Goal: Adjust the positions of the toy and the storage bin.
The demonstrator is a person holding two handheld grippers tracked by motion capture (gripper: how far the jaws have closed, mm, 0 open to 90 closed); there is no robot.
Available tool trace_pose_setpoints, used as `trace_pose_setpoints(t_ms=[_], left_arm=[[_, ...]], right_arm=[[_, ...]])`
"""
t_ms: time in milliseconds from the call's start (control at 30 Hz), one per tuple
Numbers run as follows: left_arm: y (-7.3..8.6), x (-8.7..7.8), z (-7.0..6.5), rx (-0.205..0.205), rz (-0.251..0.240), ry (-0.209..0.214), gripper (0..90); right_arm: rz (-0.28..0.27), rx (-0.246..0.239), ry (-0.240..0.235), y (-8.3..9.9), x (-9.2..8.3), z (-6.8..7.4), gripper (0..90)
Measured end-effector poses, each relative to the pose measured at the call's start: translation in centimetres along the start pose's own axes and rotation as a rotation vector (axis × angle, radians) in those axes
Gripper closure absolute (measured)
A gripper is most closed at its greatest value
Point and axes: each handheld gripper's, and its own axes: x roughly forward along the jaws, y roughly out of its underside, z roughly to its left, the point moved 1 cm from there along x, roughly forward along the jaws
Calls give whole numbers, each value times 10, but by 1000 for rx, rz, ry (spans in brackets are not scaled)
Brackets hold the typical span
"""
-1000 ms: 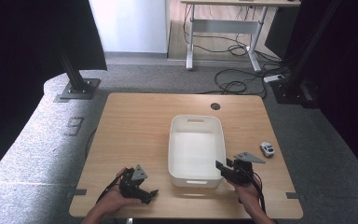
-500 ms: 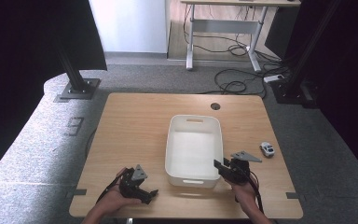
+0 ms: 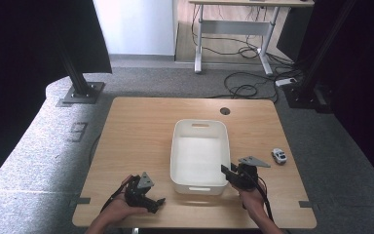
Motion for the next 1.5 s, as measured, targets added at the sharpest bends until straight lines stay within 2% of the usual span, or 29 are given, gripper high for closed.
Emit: trace_pose_setpoints(t_ms=[400, 567, 600, 767, 967, 1167, 1433, 1500], left_arm=[[0, 0, 0, 0, 0, 0, 0], [0, 0, 0, -2, 1, -2, 0], [0, 0, 0, -2, 1, -2, 0], [0, 0, 0, -2, 1, -2, 0], [0, 0, 0, -2, 2, -3, 0], [0, 0, 0, -3, 1, -3, 0], [0, 0, 0, -3, 1, -3, 0], [0, 0, 0, -3, 2, -3, 0]], right_arm=[[4, -23, -12, 1, 0, 2, 574], [-14, -28, -26, 0, -3, 1, 449], [-17, -43, -36, -1, -6, 0, 407], [-35, -53, -44, -3, -13, -3, 344], [-50, -88, -72, -6, -23, -8, 336], [-67, -114, -49, -9, -31, -14, 318], [-67, -145, -53, -10, -36, -23, 323], [-69, -155, -42, -10, -37, -26, 323]])
